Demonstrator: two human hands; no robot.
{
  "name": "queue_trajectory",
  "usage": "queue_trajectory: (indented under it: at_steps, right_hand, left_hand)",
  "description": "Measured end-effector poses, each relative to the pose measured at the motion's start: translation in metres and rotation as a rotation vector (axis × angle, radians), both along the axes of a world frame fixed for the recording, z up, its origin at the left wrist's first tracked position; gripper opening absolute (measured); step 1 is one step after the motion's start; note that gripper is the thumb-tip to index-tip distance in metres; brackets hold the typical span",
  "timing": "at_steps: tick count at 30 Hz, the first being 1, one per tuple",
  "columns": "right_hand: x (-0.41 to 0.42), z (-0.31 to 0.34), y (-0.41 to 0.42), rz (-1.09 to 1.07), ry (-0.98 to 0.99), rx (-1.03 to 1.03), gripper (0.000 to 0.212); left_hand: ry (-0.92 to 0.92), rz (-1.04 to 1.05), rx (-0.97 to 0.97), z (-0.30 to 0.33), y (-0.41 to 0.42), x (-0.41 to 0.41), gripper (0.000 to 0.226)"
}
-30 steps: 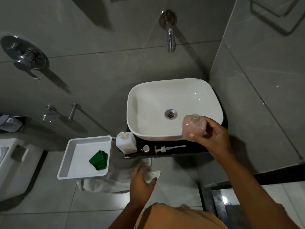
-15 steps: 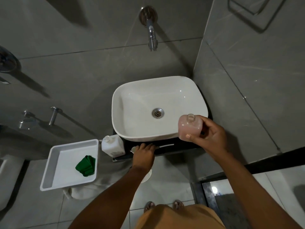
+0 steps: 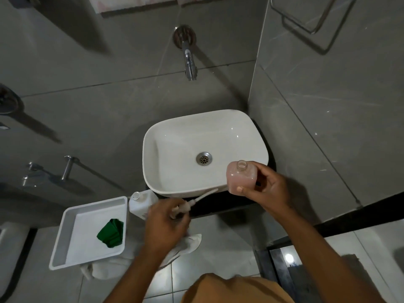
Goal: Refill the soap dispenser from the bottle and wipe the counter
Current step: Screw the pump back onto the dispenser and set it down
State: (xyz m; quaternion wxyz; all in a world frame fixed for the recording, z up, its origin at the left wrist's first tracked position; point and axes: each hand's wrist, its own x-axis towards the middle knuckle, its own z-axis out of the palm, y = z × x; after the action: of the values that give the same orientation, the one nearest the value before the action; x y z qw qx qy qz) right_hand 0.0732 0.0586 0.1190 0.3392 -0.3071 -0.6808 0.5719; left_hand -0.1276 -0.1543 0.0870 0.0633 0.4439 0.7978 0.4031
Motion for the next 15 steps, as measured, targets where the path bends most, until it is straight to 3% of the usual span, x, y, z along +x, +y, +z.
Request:
queue_trajectory:
  at_steps: [3, 6, 10, 15]
  right_hand:
    - [-0.009, 0.003, -0.005, 0.021, 0.021, -0.018, 0.062]
    - [-0.019, 0.01, -0.012, 0.057, 0.048, -0.033, 0.06]
    - [-0.033, 0.016, -0.019, 0.089, 0.082, -0.049, 0.057]
    - [-0.043, 0.021, -0.02, 0.087, 0.077, -0.079, 0.058]
  left_hand:
    - [-0.075, -0.058, 0.193, 0.077, -0.003, -0.018, 0.014]
    - [0.078, -0.167, 0.278, 0.159, 0.008, -0.035, 0.016]
    - [0.135, -0.308, 0.195, 0.243, 0.038, -0.034, 0.016]
    - [0.328, -0.416, 0.013, 0.292, 0.065, -0.021, 0.021]
